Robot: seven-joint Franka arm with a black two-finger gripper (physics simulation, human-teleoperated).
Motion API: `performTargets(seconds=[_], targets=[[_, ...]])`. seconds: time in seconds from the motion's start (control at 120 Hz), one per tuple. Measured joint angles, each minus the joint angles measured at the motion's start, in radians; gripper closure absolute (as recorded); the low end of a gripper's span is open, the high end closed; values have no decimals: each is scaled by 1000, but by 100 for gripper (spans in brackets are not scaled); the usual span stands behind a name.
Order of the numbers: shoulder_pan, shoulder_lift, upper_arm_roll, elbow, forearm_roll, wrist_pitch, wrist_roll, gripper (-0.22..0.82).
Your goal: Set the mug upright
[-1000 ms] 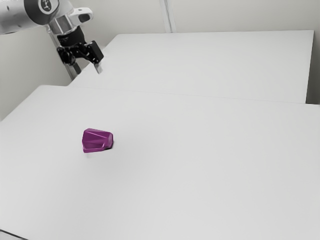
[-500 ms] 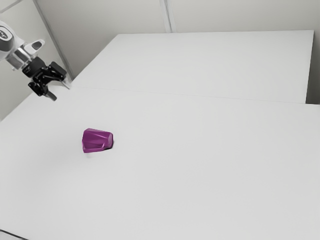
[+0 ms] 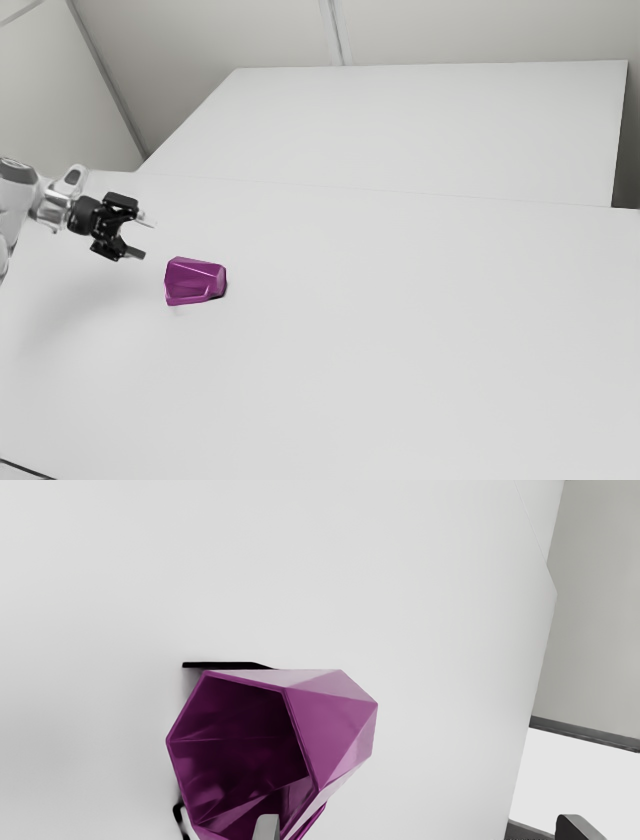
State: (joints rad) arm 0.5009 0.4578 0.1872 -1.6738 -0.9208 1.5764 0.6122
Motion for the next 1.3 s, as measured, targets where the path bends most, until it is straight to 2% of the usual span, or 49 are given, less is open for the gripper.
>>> performTargets(seconds=[0.25, 0.625, 0.792, 0.9, 1.05, 1.167, 1.3], targets=[[-8, -1, -6, -105, -97, 7, 124, 0], [-10, 59, -45, -115, -179, 56, 235, 0], [-7, 61, -46, -117, -186, 60, 268, 43], [-8, 61, -47, -118, -187, 61, 285, 60], [-8, 58, -47, -118, -188, 61, 305, 71], [-7, 31, -47, -135, -186, 61, 317, 75], [-17, -44, -49, -171, -177, 62, 322, 76]])
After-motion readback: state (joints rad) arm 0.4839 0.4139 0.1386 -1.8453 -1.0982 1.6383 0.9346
